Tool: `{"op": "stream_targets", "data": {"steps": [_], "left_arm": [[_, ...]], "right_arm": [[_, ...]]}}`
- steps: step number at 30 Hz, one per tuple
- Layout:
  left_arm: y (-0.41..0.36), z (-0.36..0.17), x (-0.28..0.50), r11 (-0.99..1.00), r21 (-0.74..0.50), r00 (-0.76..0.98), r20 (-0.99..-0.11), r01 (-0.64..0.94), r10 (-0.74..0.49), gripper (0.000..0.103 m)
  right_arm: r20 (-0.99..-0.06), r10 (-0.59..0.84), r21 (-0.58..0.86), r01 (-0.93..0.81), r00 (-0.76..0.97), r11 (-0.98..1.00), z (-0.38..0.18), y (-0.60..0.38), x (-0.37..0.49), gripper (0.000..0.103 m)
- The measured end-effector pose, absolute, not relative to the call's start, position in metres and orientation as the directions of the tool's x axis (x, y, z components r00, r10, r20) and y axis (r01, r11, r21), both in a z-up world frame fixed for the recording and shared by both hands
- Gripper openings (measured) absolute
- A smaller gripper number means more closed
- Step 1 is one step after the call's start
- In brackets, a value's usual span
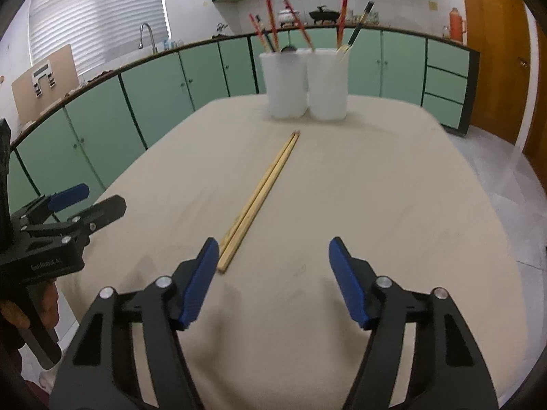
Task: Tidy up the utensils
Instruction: 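Move both open tools back over the two wooden chopsticks on the mat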
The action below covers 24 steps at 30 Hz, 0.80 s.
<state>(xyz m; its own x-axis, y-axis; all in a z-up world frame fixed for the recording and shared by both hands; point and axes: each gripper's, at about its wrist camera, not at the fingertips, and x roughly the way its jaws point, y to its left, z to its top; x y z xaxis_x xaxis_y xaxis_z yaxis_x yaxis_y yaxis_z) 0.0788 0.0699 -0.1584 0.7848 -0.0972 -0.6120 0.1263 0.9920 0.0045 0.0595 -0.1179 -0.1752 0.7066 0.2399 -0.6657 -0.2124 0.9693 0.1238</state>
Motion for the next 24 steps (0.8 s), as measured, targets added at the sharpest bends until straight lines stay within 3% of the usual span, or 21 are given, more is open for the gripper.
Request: {"op": "stream_targets", "data": {"steps": [24], "left_arm": [[0.071, -0.153, 0.081, 0.991, 0.0, 0.787, -0.609, 0.13, -0.103, 0.097]], "right_arm": [[-0.71, 0.225, 0.086, -0.234, 0.667, 0.968, -0.197, -0.101, 0.066, 0.061]]}}
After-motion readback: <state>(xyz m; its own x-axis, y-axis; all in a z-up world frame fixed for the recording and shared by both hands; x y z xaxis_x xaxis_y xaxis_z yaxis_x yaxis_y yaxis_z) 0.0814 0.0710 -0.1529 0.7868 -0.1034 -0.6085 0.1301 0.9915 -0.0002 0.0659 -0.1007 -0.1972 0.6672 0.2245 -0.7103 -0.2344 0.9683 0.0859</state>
